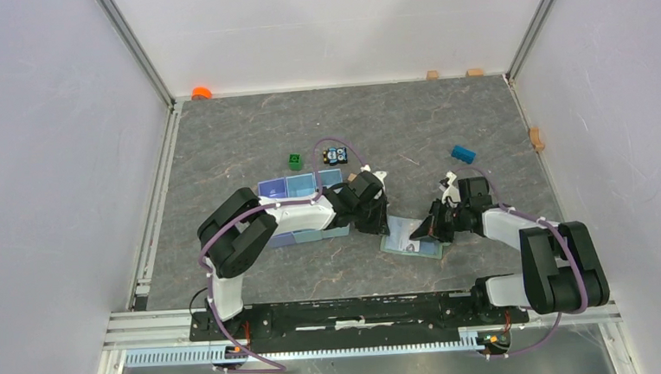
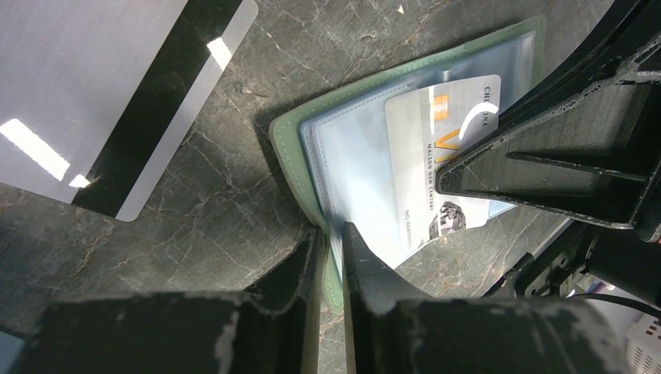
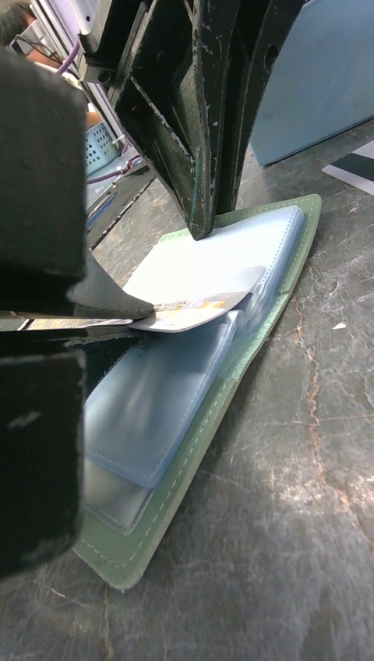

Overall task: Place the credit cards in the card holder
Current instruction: Insert the credit card into the card holder.

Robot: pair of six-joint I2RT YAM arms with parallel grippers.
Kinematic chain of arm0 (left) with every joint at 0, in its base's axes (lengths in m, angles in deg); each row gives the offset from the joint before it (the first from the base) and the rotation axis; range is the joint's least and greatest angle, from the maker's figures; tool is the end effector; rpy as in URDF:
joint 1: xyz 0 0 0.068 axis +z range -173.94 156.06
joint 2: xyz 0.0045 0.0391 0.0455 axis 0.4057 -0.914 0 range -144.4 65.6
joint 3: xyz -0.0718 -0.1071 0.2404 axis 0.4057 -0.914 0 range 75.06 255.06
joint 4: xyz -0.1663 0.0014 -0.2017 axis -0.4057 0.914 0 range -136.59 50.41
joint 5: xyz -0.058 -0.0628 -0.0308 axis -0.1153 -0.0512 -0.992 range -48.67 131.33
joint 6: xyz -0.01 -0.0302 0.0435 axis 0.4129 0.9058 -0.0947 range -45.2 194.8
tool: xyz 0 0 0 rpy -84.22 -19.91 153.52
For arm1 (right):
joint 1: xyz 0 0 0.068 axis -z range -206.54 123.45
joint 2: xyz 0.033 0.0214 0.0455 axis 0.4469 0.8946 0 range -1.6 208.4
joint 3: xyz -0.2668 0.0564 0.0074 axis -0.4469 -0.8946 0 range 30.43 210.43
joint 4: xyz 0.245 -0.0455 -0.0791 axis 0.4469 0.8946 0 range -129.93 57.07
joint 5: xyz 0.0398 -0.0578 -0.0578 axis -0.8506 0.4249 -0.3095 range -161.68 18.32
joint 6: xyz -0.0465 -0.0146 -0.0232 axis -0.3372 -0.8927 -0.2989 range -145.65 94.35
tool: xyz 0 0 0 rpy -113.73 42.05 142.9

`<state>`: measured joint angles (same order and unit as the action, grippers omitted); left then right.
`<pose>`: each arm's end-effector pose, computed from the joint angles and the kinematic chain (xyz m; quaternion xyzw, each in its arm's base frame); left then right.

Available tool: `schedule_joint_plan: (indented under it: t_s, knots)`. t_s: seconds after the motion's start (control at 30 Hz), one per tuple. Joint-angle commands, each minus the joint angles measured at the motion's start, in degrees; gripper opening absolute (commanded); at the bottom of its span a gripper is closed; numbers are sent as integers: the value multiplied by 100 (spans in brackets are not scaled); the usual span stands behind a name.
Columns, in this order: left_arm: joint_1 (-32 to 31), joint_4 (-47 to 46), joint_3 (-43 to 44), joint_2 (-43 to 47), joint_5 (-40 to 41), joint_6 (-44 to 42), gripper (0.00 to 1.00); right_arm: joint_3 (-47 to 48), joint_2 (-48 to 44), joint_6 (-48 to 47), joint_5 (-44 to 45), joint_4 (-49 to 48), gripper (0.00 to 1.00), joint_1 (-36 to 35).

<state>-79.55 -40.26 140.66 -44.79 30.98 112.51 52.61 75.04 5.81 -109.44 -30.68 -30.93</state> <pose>0.2186 -0.3308 0.1461 0.1758 0.9230 -0.2995 0.1656 0.1932 0.0367 0.1142 0.1442 0.9131 0.3660 0.1077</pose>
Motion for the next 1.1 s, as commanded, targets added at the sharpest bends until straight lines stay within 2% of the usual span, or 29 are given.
schedule_joint_plan:
  t_s: [0.0,0.33,0.5,0.7,1.07]
  knots:
    - [-195,-316,-204,-287,-269,64,20,-48,170,-37,1076,123,3,-326]
    - [-154,-255,-162,-385,-183,98,19,624,-305,-555,1869,1189,40,-387]
    - [-151,-231,-223,-293,-93,113,19,774,-471,-740,2201,1581,48,-416]
    - [-150,-279,-278,-277,-126,170,18,1149,-716,-963,2441,2005,55,-432]
    - [-149,-337,-285,-270,-221,185,21,1172,-836,-768,2218,2006,49,-729]
